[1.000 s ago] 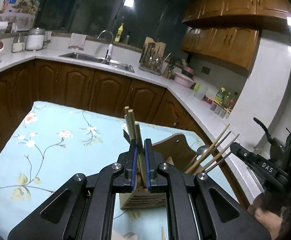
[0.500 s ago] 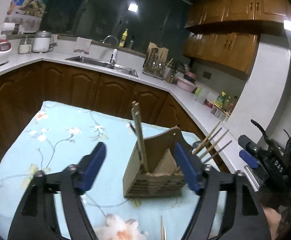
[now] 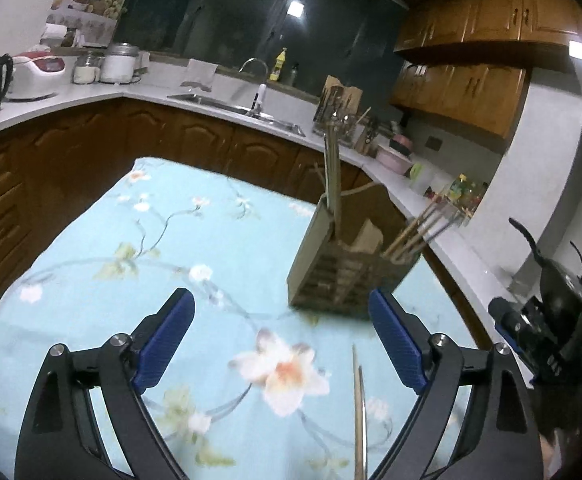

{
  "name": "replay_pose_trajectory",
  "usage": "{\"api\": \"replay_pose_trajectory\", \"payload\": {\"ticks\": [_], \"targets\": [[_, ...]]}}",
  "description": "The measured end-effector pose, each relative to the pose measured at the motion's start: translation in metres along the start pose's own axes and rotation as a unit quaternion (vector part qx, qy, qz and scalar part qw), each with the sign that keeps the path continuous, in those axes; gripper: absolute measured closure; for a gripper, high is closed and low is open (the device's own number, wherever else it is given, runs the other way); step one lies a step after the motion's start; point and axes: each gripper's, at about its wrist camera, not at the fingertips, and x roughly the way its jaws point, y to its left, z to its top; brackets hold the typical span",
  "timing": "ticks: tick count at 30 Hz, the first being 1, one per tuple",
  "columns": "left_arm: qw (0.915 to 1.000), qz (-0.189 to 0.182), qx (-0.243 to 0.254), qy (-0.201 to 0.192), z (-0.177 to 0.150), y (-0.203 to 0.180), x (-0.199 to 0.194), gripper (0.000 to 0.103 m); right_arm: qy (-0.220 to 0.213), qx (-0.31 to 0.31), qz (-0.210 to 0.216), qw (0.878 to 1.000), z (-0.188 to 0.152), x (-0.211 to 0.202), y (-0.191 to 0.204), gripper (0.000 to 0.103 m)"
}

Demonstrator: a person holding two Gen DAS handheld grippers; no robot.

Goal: Organize utensils

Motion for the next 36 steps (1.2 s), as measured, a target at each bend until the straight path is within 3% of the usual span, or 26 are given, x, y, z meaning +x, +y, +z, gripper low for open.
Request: {"api": "replay_pose_trajectory", "payload": {"ticks": [9,12,15,16,18,20,22,28,31,36], "targets": [[0.9999,0.007,0.013,0.006,-0.036,0.006,-0.038,0.011,0.014,-0.033,-0.005,0.999,-0.043,-0.049,0.014,0.006],[0.9995,0.002,0.025,-0.018,-0.036,0.003,-0.059,0.011,0.002,-0.047,-0.014,0.999,-0.040,-0.067,0.022,0.006],[0.9972,-0.009,0.047,-0.057,-0.030,-0.007,-0.084,0.008,-0.039,-0.064,-0.001,0.997,-0.023,-0.095,0.034,0.004],[0.9960,-0.010,0.054,-0.070,-0.030,-0.010,-0.090,0.000,-0.059,-0.068,0.004,0.996,-0.017,-0.106,0.039,0.000],[0.9929,-0.002,0.069,-0.097,-0.037,-0.014,-0.100,0.000,-0.105,-0.075,0.007,0.992,-0.014,-0.123,0.044,0.000],[0.9900,0.016,0.086,-0.111,-0.047,-0.016,-0.103,0.000,-0.150,-0.080,-0.002,0.985,-0.025,-0.136,0.045,0.000],[0.9885,0.031,0.094,-0.114,-0.058,-0.013,-0.102,0.000,-0.163,-0.090,-0.016,0.982,-0.043,-0.137,0.045,0.000],[0.9862,0.064,0.098,-0.117,-0.089,-0.001,-0.094,0.000,-0.115,-0.129,-0.035,0.984,-0.097,-0.116,0.045,0.000],[0.9833,0.081,0.098,-0.130,-0.104,0.005,-0.095,0.000,-0.108,-0.138,-0.029,0.984,-0.107,-0.112,0.045,0.000],[0.9851,0.083,0.102,-0.111,-0.113,0.007,-0.087,0.000,-0.098,-0.137,-0.030,0.985,-0.111,-0.111,0.042,0.000]]}}
